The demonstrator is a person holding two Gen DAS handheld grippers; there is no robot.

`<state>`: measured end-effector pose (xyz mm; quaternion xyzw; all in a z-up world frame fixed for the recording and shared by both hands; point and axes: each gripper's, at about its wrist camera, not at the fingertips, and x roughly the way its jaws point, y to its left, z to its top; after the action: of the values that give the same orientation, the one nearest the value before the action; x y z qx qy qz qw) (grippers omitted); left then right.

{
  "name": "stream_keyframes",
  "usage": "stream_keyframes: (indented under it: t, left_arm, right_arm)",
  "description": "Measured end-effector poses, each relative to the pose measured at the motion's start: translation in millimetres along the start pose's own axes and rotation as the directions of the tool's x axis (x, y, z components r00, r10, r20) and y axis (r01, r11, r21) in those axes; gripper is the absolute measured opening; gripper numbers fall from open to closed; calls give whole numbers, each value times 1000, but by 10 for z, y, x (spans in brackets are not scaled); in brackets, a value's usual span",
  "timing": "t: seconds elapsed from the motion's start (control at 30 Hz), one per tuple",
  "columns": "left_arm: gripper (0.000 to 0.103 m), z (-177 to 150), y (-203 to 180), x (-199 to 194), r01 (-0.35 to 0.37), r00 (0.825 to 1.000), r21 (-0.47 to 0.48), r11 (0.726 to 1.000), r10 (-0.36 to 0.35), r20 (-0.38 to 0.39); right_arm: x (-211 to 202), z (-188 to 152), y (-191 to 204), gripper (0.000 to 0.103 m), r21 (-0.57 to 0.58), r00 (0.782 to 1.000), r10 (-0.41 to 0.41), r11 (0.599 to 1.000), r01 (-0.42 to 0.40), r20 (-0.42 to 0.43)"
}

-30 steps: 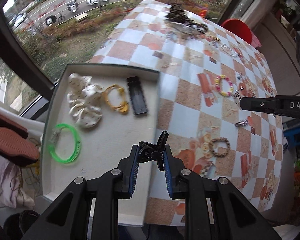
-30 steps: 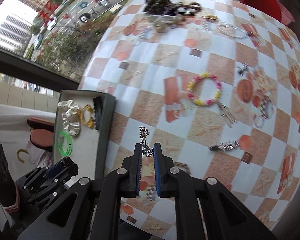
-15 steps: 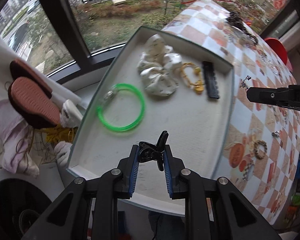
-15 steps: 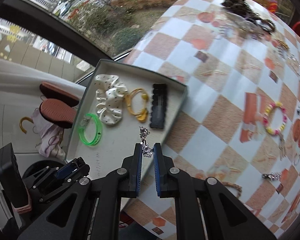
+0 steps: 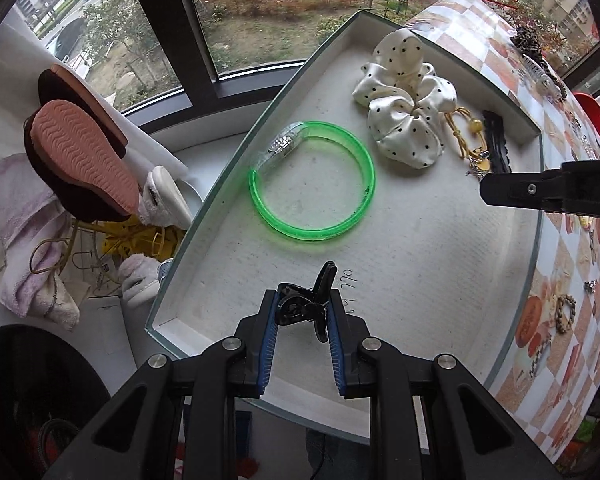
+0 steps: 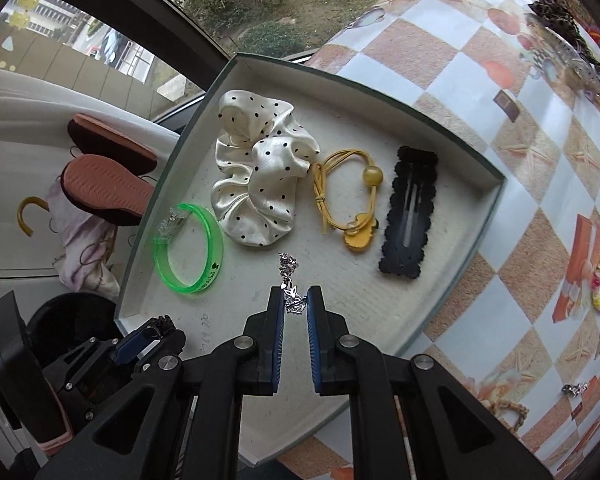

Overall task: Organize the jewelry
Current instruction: 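Carry the claw clip into the box and open the left tool while the right tool releases the charm there, then move both open tools out of the box back over the table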

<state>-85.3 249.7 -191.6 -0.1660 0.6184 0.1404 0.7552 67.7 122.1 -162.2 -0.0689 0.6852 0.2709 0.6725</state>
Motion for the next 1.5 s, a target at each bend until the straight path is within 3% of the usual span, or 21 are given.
stream_keyframes:
  t: [0.37, 0.63, 0.77, 0.8, 0.83, 0.9, 1.13, 1.23, 1.3, 1.5]
  left_arm:
    - [28, -15, -36, 106, -9, 1000, 15, 1000, 9, -23]
    - [29, -11, -74, 92, -27, 999, 35, 999, 28, -28]
    - [29, -5, -80, 50, -38, 999, 24, 999, 39, -22]
    - [33, -9, -81, 38, -40, 999, 26, 999, 41, -19]
    - [58, -7, -89, 20, -42, 999, 28, 999, 42, -16]
    - [86, -10, -91, -49, -53, 999, 27, 998, 53, 11]
    - [86, 19, -137, -168, -47, 999, 50, 998, 47, 15]
    - [88, 39, -142, -209, -48, 999, 47, 998, 48, 12]
    - [103, 48, -143, -241, -63, 998, 42, 997, 63, 14]
    - [103, 97, -232, -334, -73, 997, 74, 995, 72, 24]
  right_arm:
    - [239, 74, -88, 13, 1, 998, -57, 998, 57, -41]
    - [260, 75, -126, 14, 1, 997, -52, 999, 53, -51]
    - [174, 66, -133, 24, 16, 999, -37, 999, 38, -35]
    - [141, 67, -142, 26, 19, 999, -33, 999, 33, -30]
    - [96, 69, -151, 29, 22, 999, -26, 999, 26, -22]
    - [3, 63, -145, 31, 25, 1000, -18, 1000, 18, -5]
    - [-330, 25, -197, 36, 52, 998, 26, 998, -29, 57]
    - [-443, -10, -231, 45, 64, 997, 36, 997, -41, 75]
    - [-511, -59, -262, 53, 72, 996, 34, 997, -41, 86]
    - [-680, -209, -449, 68, 116, 994, 22, 993, -35, 108]
